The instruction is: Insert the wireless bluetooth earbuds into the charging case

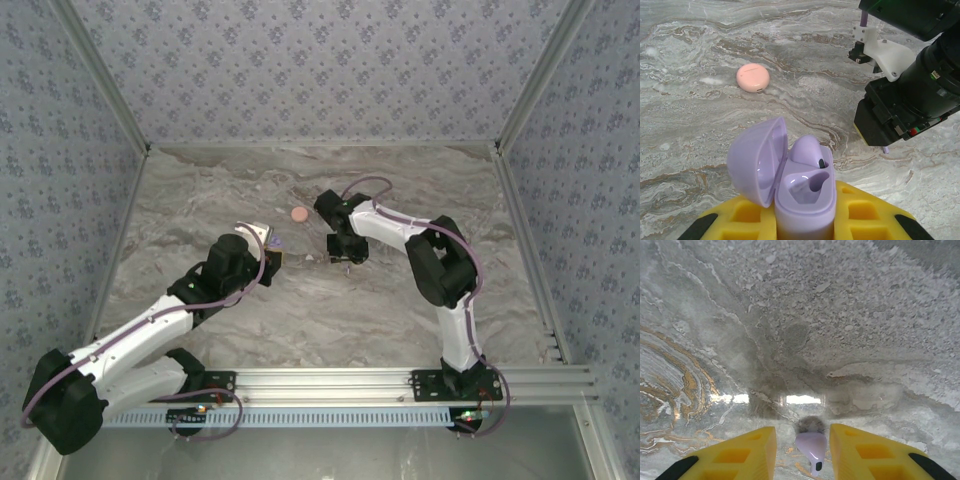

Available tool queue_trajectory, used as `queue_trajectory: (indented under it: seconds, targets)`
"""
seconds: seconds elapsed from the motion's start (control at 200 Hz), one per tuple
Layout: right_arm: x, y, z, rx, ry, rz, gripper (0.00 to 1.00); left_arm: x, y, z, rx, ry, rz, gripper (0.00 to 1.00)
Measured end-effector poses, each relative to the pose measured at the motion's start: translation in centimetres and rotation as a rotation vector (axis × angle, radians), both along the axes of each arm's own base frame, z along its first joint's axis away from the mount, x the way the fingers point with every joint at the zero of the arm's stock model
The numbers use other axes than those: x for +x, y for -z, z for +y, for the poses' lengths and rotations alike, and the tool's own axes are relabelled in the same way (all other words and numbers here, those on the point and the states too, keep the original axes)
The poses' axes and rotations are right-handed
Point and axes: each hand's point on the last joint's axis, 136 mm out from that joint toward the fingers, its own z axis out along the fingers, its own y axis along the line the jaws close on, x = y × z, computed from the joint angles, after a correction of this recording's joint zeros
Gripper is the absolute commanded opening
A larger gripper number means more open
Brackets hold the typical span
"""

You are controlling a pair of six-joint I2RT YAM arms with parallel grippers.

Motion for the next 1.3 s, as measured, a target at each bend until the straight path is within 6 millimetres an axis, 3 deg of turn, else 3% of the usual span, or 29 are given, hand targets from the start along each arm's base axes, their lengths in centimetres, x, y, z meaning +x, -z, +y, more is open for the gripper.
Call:
queue_trajectory:
  seconds: [0.934, 1.299]
  targets:
    - [-0.2, 1.1, -0.3, -0.020, 0.022, 0.020, 0.30, 0.0, 0.2, -0.1, 0.001, 0.007, 0.007, 0.10]
    - [-0.2, 1.1, -0.5, -0.017, 0.032, 0.007, 0.22, 0.0, 0.1, -0.2, -0.003, 0.009, 0.005, 0.10]
